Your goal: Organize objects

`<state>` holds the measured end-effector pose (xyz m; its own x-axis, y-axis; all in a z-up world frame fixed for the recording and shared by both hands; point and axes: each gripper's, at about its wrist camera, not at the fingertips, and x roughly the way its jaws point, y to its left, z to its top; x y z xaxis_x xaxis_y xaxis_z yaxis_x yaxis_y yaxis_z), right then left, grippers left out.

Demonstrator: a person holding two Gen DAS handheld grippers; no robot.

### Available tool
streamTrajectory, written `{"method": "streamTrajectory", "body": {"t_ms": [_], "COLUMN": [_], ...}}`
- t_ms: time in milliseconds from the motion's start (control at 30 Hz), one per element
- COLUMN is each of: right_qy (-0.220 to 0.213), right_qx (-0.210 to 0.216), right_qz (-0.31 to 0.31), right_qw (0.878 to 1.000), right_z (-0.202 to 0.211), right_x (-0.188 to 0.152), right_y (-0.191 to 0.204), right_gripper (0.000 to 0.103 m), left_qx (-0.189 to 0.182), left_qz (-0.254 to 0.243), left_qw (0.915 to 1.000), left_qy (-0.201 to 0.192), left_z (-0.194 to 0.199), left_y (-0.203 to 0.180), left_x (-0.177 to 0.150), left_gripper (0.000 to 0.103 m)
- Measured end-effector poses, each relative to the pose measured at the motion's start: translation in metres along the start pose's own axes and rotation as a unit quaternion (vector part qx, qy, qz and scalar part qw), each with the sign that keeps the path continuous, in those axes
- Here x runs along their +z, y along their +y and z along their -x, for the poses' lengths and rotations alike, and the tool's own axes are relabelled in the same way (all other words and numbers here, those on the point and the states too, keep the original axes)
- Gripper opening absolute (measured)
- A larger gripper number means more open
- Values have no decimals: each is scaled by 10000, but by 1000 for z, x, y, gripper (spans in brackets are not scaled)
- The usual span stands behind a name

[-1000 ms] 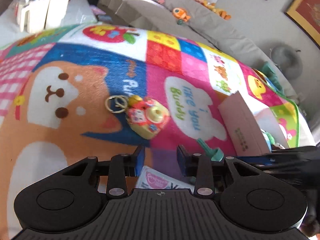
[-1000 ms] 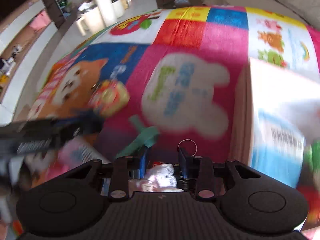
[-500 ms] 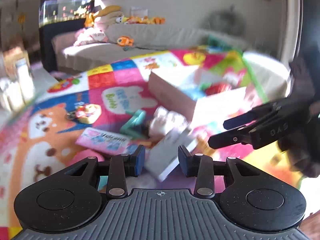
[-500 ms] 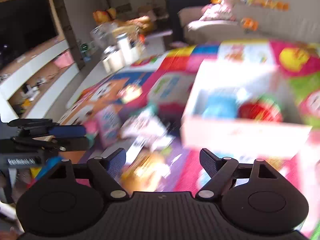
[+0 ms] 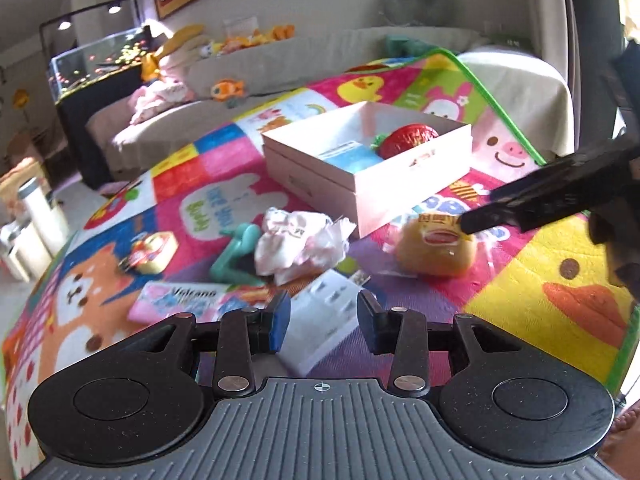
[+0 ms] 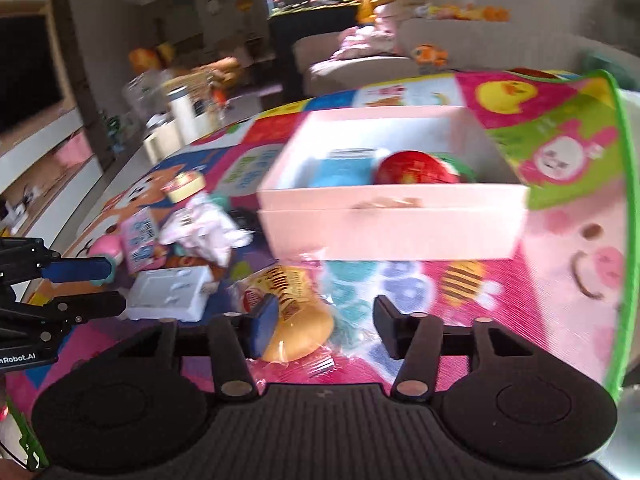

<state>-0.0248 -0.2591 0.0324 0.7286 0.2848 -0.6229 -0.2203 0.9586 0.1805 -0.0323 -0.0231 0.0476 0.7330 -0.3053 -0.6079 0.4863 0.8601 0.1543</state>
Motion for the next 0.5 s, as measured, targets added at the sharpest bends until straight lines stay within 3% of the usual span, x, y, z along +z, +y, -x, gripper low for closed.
{"method": "streamTrajectory", "body": {"t_ms": [133,333,500], "right_qy": [-98,-84,-79], "right_qx": [-81,93,173], "right_qz": [-334,-856,-984], "right_qw": [9994,9963,9950], "right_z": [0,-6,-11], "right_x": [-8,-14,-16], "right_y": [-18,-35,-39], "right_gripper": [87,97,103], "left_qx": [-45,-748,-907], "left_qz": [140,840,390], "left_qw": [9996,9909,9930], "left_qy": [260,738,642], "left_z": [-30,-46,-22], "left_y": [14,42,17], "left_x": [12,7,-7], "left_gripper": [42,41,43]}}
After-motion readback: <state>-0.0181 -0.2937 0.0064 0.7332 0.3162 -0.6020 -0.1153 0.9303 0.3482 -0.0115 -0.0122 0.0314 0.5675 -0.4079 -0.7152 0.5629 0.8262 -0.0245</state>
